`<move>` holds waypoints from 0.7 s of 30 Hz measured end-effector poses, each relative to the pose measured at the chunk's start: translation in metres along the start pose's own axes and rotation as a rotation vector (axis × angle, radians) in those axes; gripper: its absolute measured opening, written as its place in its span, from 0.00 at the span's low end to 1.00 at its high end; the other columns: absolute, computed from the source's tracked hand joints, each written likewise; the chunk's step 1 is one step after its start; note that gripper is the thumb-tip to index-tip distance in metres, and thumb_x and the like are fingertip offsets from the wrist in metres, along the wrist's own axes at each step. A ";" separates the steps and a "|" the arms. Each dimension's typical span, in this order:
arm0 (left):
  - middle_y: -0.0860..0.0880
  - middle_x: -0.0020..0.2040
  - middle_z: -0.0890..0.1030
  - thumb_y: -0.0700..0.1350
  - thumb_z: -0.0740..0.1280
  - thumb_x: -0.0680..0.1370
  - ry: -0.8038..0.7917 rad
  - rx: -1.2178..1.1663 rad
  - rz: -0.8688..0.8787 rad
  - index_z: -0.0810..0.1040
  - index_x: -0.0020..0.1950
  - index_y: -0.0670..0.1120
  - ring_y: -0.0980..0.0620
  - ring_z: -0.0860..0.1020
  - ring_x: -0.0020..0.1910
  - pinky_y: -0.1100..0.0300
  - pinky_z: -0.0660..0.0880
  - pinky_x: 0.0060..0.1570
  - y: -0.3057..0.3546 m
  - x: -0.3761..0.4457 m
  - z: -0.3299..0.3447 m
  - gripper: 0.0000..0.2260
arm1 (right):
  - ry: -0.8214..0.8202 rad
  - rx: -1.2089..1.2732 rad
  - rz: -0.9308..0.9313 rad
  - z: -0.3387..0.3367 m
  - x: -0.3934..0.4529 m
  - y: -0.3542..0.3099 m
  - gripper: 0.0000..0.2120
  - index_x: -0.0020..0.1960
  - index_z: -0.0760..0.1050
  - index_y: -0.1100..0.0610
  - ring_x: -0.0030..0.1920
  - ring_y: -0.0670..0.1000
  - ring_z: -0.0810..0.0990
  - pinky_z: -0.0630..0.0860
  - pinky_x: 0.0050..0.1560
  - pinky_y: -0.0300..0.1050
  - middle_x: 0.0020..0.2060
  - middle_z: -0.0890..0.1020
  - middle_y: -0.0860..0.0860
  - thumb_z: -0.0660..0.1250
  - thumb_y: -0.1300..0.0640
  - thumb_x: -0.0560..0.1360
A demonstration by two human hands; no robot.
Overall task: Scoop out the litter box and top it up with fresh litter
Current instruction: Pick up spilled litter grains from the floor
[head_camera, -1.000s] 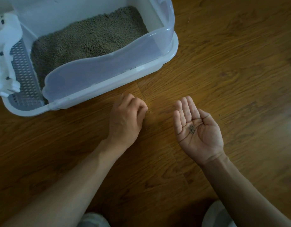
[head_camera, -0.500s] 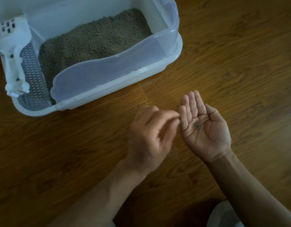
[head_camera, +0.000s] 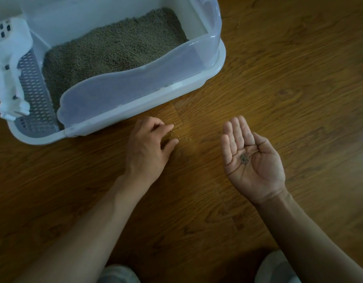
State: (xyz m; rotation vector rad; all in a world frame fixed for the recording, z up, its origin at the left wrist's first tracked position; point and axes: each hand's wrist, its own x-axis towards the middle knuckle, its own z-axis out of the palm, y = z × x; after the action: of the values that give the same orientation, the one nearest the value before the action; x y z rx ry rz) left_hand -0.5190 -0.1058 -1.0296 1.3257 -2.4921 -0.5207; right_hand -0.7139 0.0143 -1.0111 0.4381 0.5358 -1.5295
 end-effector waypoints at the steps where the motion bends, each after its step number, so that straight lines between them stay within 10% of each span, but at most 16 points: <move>1: 0.48 0.53 0.76 0.48 0.71 0.76 0.001 -0.003 0.029 0.81 0.61 0.44 0.49 0.73 0.55 0.59 0.73 0.52 0.001 0.001 0.000 0.15 | -0.003 0.004 0.002 -0.001 0.000 -0.001 0.25 0.63 0.76 0.68 0.64 0.62 0.77 0.73 0.66 0.58 0.59 0.81 0.64 0.48 0.53 0.82; 12: 0.45 0.40 0.80 0.30 0.70 0.75 -0.102 0.081 0.355 0.81 0.50 0.39 0.47 0.76 0.41 0.51 0.78 0.34 -0.006 0.016 0.001 0.07 | -0.006 0.013 -0.004 -0.003 -0.002 -0.001 0.25 0.62 0.77 0.68 0.63 0.61 0.78 0.74 0.64 0.58 0.58 0.81 0.64 0.49 0.54 0.82; 21: 0.48 0.44 0.80 0.34 0.71 0.75 0.048 -0.168 0.161 0.78 0.49 0.42 0.54 0.78 0.44 0.63 0.78 0.43 0.015 0.007 -0.012 0.05 | 0.012 -0.001 -0.079 0.007 -0.005 0.000 0.24 0.57 0.81 0.66 0.57 0.59 0.83 0.81 0.54 0.56 0.53 0.84 0.61 0.50 0.54 0.81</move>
State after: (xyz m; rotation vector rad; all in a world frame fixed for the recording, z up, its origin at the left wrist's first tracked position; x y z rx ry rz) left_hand -0.5286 -0.1060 -1.0115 1.0530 -2.4293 -0.6364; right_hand -0.7130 0.0140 -1.0026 0.4304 0.5691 -1.6029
